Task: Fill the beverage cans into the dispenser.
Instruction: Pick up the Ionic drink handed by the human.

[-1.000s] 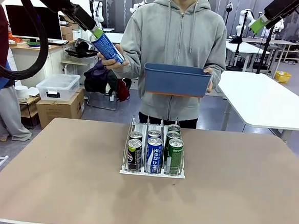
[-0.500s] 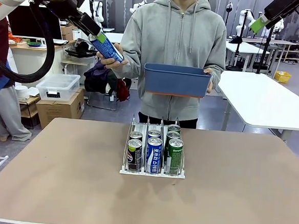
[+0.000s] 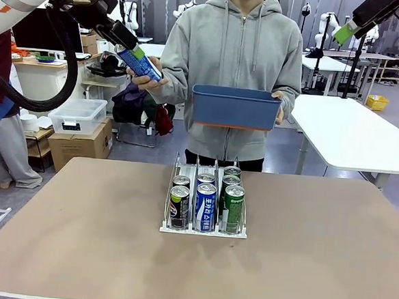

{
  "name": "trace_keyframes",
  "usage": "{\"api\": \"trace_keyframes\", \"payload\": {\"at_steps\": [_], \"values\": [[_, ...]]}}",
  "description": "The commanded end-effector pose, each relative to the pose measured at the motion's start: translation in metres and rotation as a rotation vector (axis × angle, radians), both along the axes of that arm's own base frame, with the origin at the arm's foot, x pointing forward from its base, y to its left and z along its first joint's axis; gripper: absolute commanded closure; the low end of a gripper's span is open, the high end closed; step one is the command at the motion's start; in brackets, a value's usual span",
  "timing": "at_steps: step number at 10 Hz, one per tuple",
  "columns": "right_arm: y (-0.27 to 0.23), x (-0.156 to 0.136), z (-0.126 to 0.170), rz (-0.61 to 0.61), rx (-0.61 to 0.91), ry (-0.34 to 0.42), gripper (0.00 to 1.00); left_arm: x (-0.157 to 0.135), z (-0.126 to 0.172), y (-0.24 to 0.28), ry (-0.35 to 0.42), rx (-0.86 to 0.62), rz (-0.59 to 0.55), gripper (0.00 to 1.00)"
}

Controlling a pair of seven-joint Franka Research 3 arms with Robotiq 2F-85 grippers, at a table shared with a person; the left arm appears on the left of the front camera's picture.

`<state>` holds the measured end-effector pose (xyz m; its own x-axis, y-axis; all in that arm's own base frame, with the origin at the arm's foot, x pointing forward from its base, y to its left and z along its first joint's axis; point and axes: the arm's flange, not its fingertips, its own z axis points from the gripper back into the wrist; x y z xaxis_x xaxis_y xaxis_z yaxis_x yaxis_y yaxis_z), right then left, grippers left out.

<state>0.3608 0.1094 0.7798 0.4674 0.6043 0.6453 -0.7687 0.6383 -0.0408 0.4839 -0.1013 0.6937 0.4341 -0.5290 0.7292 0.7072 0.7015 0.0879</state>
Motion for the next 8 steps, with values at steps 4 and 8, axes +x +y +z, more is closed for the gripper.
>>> {"api": "trace_keyframes", "payload": {"at_steps": [4, 8], "values": [[-0.0008, -0.0007, -0.0006, 0.001, 0.002, 0.001, 0.00, 0.0060, -0.0045, -0.0008, 0.002, -0.026, 0.001, 0.00], [-0.0008, -0.0007, -0.0006, 0.001, 0.002, 0.001, 0.00, 0.0044, -0.0053, -0.0005, 0.012, -0.004, 0.008, 0.00]]}}
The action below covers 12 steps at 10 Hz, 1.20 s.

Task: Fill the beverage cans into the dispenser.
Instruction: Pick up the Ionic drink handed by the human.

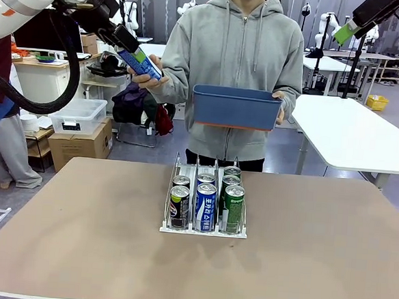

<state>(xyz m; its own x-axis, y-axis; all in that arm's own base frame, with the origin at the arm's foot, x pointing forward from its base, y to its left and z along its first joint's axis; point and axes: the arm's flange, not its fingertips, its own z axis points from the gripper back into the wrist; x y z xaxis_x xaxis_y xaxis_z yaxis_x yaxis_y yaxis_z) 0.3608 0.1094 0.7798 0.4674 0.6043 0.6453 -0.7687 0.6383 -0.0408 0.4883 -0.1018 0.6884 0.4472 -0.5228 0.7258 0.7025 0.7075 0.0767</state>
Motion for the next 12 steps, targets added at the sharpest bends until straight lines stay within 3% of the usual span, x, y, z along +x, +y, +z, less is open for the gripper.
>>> {"api": "trace_keyframes", "payload": {"at_steps": [1, 2, 3, 4, 5, 6, 7, 8, 9, 10, 11, 12], "values": [[-0.0008, -0.0007, -0.0006, 0.001, 0.002, 0.001, 0.00, 0.0014, -0.0004, 0.0007, -0.014, 0.023, 0.033, 0.19], [-0.0008, -0.0007, -0.0006, 0.001, 0.002, 0.001, 0.00, 0.0001, -0.0012, 0.0000, -0.010, 0.018, 0.035, 0.19], [-0.0008, -0.0007, -0.0006, 0.001, 0.002, 0.001, 0.00, 0.0007, -0.0021, -0.0003, -0.009, 0.016, 0.042, 0.38], [-0.0008, -0.0007, -0.0006, 0.001, 0.002, 0.001, 0.00, 0.0019, -0.0007, 0.0020, -0.016, 0.023, 0.043, 0.38], [-0.0008, -0.0007, -0.0006, 0.001, 0.002, 0.001, 0.00, 0.0008, -0.0004, 0.0018, -0.017, 0.023, 0.045, 0.57], [-0.0008, -0.0007, -0.0006, 0.001, 0.002, 0.001, 0.00, -0.0008, -0.0004, 0.0005, -0.020, 0.025, 0.053, 0.38], [-0.0008, -0.0007, -0.0006, 0.001, 0.002, 0.001, 0.00, -0.0008, 0.0010, 0.0026, -0.024, 0.030, 0.053, 0.76], [-0.0008, -0.0007, -0.0006, 0.001, 0.002, 0.001, 0.00, -0.0013, 0.0007, 0.0031, -0.020, 0.032, 0.055, 0.57], [-0.0008, -0.0007, -0.0006, 0.001, 0.002, 0.001, 0.00, -0.0023, 0.0003, 0.0020, -0.021, 0.033, 0.063, 0.95], [-0.0008, -0.0007, -0.0006, 0.001, 0.002, 0.001, 0.00, -0.0017, 0.0019, 0.0029, -0.021, 0.042, 0.065, 0.76], [-0.0008, -0.0007, -0.0006, 0.001, 0.002, 0.001, 0.00, -0.0022, 0.0032, 0.0044, -0.024, 0.049, 0.071, 1.00], [-0.0008, -0.0007, -0.0006, 0.001, 0.002, 0.001, 0.00, -0.0039, 0.0034, 0.0034, -0.030, 0.056, 0.080, 0.95]]}}
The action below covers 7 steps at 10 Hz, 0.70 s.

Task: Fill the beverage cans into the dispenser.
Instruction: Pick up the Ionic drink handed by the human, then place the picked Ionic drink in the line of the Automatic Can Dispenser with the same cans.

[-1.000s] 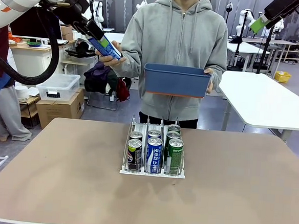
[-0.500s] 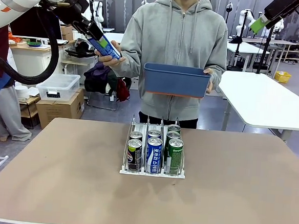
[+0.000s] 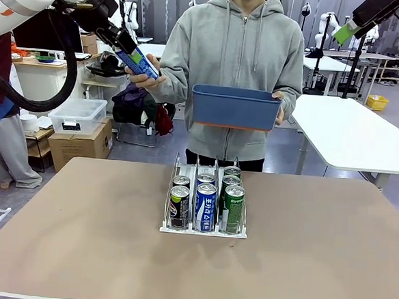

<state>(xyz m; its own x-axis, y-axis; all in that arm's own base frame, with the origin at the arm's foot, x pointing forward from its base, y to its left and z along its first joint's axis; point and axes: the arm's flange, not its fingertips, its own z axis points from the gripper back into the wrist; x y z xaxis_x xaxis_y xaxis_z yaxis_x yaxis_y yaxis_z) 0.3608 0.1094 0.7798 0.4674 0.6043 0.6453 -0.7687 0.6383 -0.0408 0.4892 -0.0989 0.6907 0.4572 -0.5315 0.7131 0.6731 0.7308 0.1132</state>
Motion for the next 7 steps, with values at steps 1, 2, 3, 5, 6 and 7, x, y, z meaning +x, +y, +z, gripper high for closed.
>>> {"api": "trace_keyframes", "payload": {"at_steps": [1, 2, 3, 5, 6, 7], "values": [[-0.0009, -0.0007, -0.0006, 0.001, 0.002, 0.001, 0.00, -0.0045, 0.0018, 0.0019, -0.013, 0.021, 0.041, 1.00], [-0.0009, -0.0007, -0.0006, 0.001, 0.002, 0.001, 0.00, -0.0038, 0.0034, 0.0035, -0.005, -0.004, 0.036, 1.00], [-0.0009, -0.0007, -0.0006, 0.001, 0.002, 0.001, 0.00, -0.0041, 0.0050, 0.0036, 0.015, -0.057, 0.019, 1.00], [-0.0009, -0.0007, -0.0006, 0.001, 0.002, 0.001, 0.00, -0.0005, 0.0009, 0.0006, -0.001, 0.005, 0.006, 1.00], [-0.0009, -0.0007, -0.0006, 0.001, 0.002, 0.001, 0.00, -0.0005, 0.0009, 0.0006, -0.001, 0.005, 0.006, 1.00], [-0.0009, -0.0007, -0.0006, 0.001, 0.002, 0.001, 0.00, -0.0005, 0.0009, 0.0006, -0.001, 0.005, 0.006, 1.00]]}}
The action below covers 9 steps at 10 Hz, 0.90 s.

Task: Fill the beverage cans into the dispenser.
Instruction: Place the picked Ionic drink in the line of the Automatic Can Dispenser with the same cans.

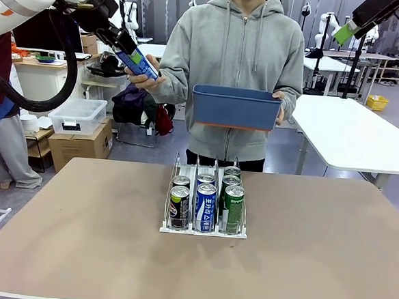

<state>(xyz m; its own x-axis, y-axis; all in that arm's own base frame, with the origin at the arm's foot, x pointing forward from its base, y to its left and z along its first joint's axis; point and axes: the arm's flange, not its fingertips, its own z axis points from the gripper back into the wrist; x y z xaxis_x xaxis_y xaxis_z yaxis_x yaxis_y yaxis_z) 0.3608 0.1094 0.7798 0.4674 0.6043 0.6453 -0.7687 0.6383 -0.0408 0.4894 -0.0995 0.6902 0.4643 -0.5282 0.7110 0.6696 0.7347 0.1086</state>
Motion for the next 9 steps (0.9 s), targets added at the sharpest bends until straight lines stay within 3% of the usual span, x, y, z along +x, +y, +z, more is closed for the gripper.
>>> {"api": "trace_keyframes", "payload": {"at_steps": [1, 9], "values": [[-0.0009, -0.0007, -0.0006, 0.001, 0.002, 0.001, 0.00, -0.0007, 0.0014, 0.0012, -0.006, 0.006, 0.001, 1.00], [-0.0009, -0.0007, -0.0006, 0.001, 0.002, 0.001, 0.00, -0.0007, 0.0014, 0.0012, -0.006, 0.006, 0.001, 1.00]]}}
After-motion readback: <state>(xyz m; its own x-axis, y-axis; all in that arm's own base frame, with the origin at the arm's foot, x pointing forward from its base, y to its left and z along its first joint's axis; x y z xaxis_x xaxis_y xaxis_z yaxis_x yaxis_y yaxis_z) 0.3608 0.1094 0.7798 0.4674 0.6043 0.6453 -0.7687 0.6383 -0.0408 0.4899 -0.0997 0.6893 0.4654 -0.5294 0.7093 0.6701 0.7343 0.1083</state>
